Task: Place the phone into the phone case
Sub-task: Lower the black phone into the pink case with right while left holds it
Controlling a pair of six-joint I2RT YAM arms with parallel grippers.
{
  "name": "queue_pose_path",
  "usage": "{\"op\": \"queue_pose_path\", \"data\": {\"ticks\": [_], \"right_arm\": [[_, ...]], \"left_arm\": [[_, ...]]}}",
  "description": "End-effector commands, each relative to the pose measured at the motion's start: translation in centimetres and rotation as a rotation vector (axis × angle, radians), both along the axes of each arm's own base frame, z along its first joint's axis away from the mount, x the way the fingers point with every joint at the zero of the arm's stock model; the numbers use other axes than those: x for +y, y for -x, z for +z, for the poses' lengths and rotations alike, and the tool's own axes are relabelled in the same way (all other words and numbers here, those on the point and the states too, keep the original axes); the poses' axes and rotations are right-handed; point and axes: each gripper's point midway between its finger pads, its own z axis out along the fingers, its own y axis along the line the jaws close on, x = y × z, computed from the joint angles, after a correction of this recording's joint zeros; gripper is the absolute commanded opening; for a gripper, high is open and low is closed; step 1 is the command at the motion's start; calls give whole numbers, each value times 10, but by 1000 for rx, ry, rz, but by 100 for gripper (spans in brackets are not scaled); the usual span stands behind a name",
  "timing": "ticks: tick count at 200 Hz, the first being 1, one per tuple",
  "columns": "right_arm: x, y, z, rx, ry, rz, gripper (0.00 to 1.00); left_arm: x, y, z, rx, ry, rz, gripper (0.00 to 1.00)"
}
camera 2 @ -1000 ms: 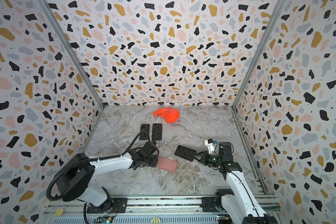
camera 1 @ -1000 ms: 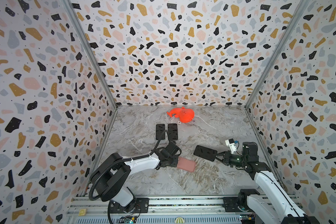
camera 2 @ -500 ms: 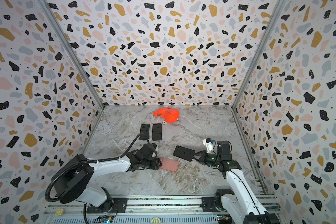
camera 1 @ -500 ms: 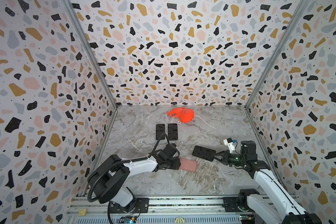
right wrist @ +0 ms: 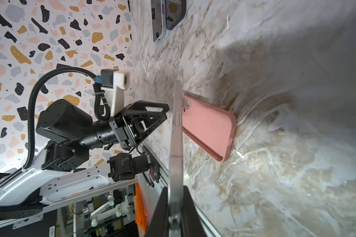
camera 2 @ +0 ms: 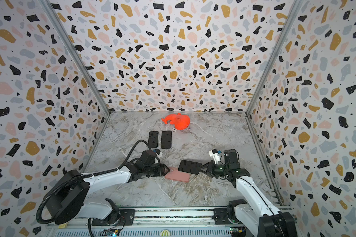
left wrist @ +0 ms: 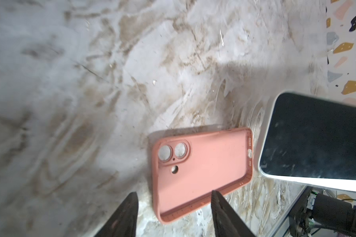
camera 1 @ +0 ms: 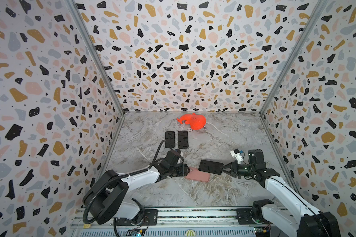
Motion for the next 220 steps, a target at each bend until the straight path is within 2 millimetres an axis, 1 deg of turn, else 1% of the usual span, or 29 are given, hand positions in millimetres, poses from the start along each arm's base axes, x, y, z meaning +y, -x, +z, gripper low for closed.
{"op": "queue_pose_path", "data": {"ticks": [1,17,62,122,220], "right_arm": [[11,3,4,39,-69,38,0],[16,5,-5,84,-79,49,0],[31,8,-8,97,-90,86,0],[39,6,-24,119,-63,102,0],[34,8,-54,189,30,97,0]], "left_arm": [[-6,-9,13,-29,44,-17,59],[-7,-12,13,-28,54,-20,59],[-8,-15,7,-15,67,-22,60],[-11,-14,4,-12,83,-30,60],[-16,-13,-7,12,99,-48,60]]}}
